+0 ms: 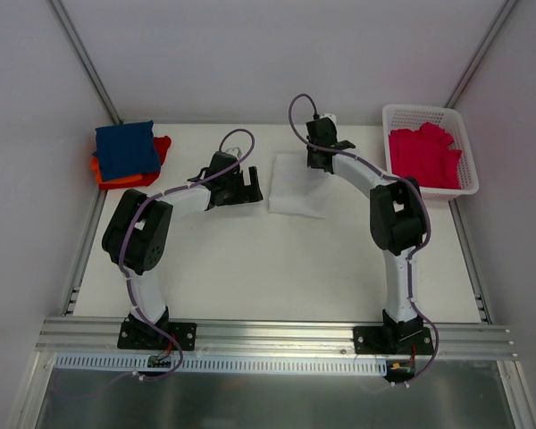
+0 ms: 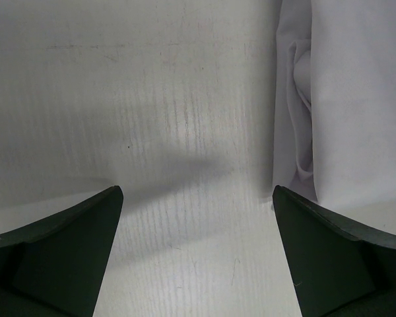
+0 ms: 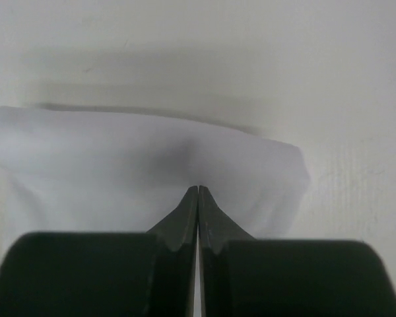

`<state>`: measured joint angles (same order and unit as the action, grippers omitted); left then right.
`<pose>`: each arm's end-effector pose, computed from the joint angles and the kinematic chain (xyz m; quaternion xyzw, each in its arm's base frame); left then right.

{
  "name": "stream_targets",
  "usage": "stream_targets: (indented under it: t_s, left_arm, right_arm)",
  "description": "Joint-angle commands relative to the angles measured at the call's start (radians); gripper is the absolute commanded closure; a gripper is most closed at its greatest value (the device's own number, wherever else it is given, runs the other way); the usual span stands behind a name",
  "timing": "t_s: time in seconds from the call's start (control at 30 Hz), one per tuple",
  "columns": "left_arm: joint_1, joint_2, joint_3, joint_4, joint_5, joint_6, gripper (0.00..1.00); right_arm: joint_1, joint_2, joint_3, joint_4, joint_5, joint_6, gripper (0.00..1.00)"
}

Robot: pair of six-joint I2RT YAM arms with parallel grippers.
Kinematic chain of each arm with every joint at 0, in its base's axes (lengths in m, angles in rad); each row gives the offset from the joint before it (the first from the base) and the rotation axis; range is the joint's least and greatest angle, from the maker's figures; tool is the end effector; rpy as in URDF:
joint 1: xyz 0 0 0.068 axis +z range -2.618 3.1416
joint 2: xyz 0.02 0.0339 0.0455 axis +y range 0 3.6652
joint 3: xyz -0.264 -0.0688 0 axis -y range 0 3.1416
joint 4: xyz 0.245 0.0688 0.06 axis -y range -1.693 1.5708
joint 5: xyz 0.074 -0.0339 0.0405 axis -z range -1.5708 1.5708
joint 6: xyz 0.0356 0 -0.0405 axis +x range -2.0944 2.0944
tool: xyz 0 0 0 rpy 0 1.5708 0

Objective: Fold and stack the t-shirts
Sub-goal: Fold the tshirt

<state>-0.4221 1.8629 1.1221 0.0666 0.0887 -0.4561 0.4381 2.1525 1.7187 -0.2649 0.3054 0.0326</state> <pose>0.3662 -0.1679 0.1769 0.0039 0.9005 -0.2202 0.3749 0.4530 0.2004 0.2161 -0.1175 0.8905 -0.0367 0.4381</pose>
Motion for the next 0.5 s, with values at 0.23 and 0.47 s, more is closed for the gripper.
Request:
stream_targets:
  t_s: [0.23,0.47]
  left_arm:
    - [0.002,-0.016,-0.005,0.016,0.049,0.007,0.01]
    - [0.011,-0.013,0.021,0.016,0.062,0.010,0.01]
  right_arm:
    - [-0.059,-0.058,-0.025,0.047,0.104,-0.022,1.00]
    - [-0.058,-0.267,-0.358,0.208,0.210,-0.002,0.96]
